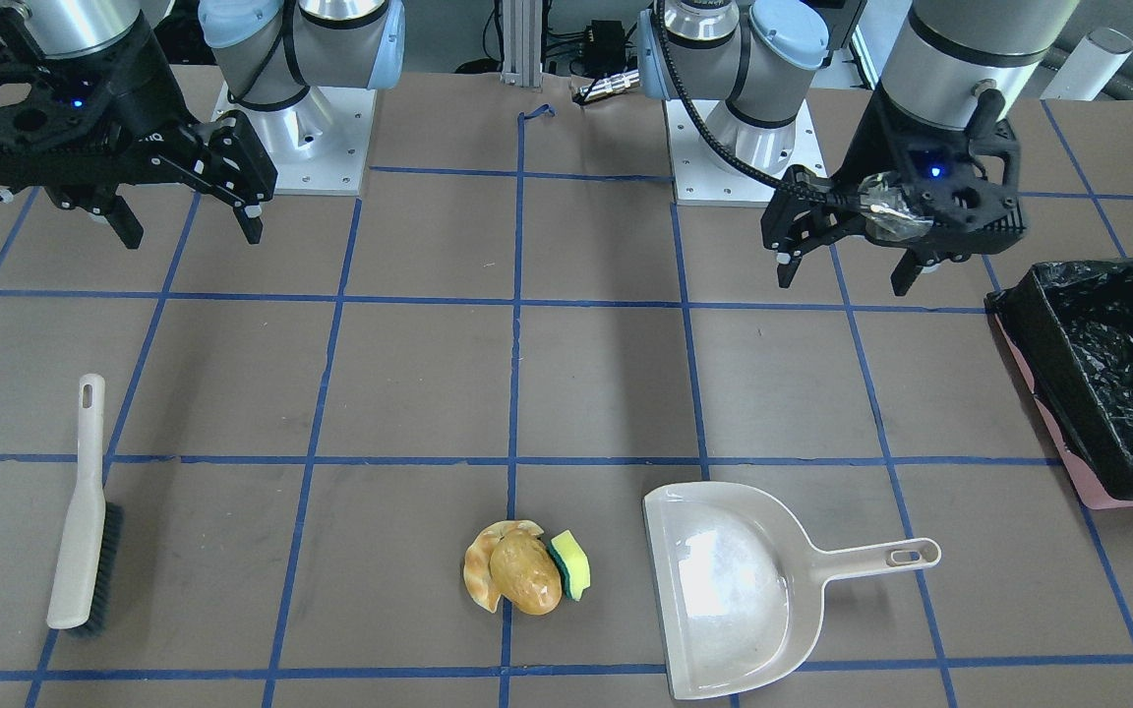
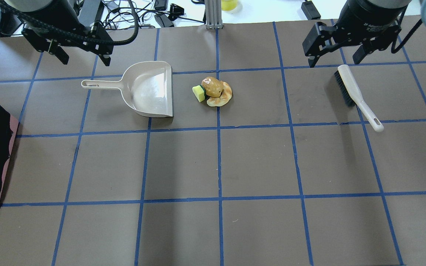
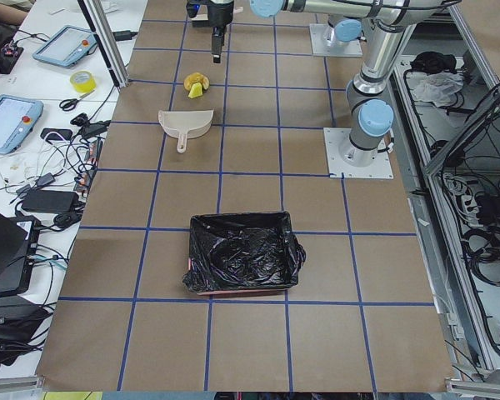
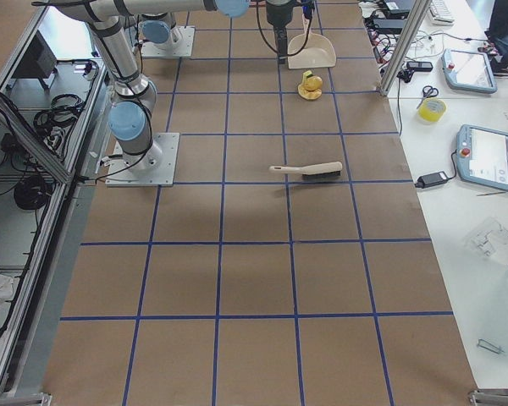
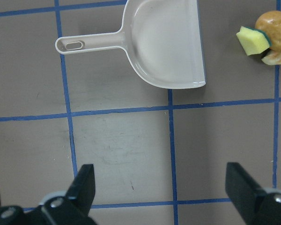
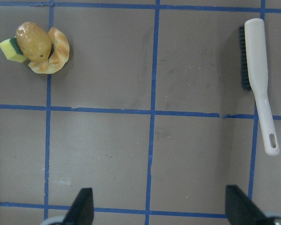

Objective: Sweep and dump trash into bin
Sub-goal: 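Lower the left gripper to the dustpan handle while the right descends to the brush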

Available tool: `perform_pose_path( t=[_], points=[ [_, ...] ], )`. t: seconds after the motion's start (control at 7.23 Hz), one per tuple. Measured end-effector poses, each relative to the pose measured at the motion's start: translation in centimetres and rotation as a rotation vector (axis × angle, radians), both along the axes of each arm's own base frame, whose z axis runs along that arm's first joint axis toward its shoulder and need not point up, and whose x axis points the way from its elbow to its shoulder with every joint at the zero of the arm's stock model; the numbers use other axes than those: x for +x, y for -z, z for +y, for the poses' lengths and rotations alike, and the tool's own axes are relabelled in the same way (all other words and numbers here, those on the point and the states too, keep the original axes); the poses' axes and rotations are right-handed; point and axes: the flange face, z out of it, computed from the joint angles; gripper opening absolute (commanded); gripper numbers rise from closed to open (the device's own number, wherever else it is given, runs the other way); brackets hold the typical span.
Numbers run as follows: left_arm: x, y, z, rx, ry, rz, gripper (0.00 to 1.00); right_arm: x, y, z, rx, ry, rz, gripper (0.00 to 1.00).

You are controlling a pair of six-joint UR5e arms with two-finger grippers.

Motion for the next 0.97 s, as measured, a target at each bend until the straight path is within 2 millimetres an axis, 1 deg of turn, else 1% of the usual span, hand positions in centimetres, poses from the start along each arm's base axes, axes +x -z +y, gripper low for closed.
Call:
perform_pose_path(
  t=[0.14, 0.28, 0.41, 0.55, 0.69, 0.83, 0.97],
  points=[
    [-0.6, 1.4, 0.6, 0.018, 0.01, 0.001, 1.0, -0.4, 1.6, -1.2, 0.03, 0.006, 0.006, 1.0],
    [-0.8, 2.4, 1.4, 0.015, 0.017, 0.001, 1.0, -1.0, 4.3, -3.1, 0.08, 0.009, 0.009, 1.0],
    [-0.7, 3.1, 1.2, -0.024, 0.029, 0.001, 1.0, -2.8, 7.8, -5.3, 0.139, -0.008, 0.017, 1.0],
    [-0.4, 3.6, 0.3, -0.066, 0.095, -0.005, 0.99, -5.9, 11.6, -7.6, 0.177, -0.051, 0.027, 1.0],
    [0.3, 3.9, -0.2, -0.079, 0.22, -0.025, 0.98, -9.2, 15.0, -9.1, 0.182, -0.104, 0.053, 1.0],
    [1.8, 4.3, -0.7, -0.072, 0.348, -0.047, 0.99, -12.6, 18.0, -9.5, 0.182, -0.153, 0.09, 1.0],
    [4.2, 5.4, -1.4, -0.046, 0.476, -0.062, 1.0, -16.3, 20.9, -8.9, 0.181, -0.175, 0.1, 1.0]
  ],
)
